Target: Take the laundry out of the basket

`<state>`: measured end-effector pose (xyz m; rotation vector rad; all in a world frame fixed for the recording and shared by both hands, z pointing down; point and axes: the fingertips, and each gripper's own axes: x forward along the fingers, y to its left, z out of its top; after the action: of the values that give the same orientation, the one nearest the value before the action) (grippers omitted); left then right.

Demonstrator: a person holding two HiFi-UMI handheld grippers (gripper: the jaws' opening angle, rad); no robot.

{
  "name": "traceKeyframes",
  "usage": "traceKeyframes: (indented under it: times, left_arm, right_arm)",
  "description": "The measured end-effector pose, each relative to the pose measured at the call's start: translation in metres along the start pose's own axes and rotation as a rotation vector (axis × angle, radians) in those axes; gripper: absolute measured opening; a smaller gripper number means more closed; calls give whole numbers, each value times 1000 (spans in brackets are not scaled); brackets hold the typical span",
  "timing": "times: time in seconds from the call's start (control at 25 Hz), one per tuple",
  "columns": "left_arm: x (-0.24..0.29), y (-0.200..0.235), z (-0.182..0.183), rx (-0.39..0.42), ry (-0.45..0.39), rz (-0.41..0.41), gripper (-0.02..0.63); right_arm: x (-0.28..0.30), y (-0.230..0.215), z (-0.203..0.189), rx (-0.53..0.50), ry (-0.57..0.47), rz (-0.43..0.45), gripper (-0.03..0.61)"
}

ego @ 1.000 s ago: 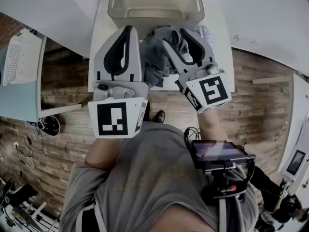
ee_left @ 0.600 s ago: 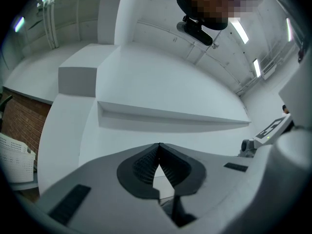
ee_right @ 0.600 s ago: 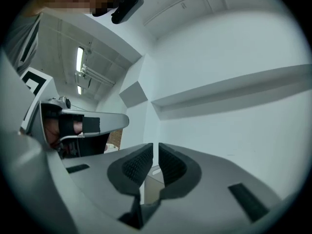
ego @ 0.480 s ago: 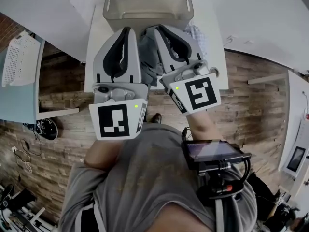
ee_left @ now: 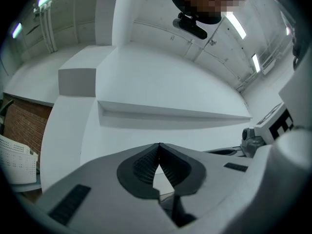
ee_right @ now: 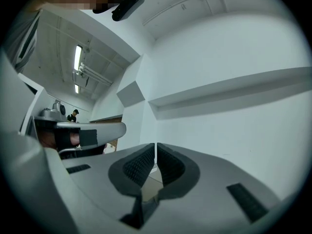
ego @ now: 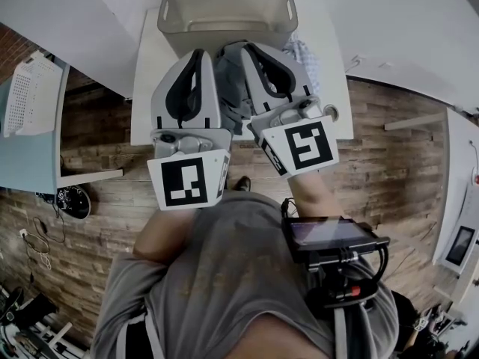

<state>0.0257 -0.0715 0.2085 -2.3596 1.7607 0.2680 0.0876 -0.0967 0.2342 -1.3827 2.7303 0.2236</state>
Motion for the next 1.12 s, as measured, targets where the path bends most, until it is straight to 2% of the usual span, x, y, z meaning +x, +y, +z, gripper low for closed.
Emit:
traceKeyframes:
  times: [0.48,1.12]
  left_arm:
    - [8,2,-12,-3,18,-4,8]
    - [10,2,-15,3,29,-12,8]
  right_arm:
    - [1,-2,-21,29,23,-6,8]
    - [5,-1,-22,40,22,0,8]
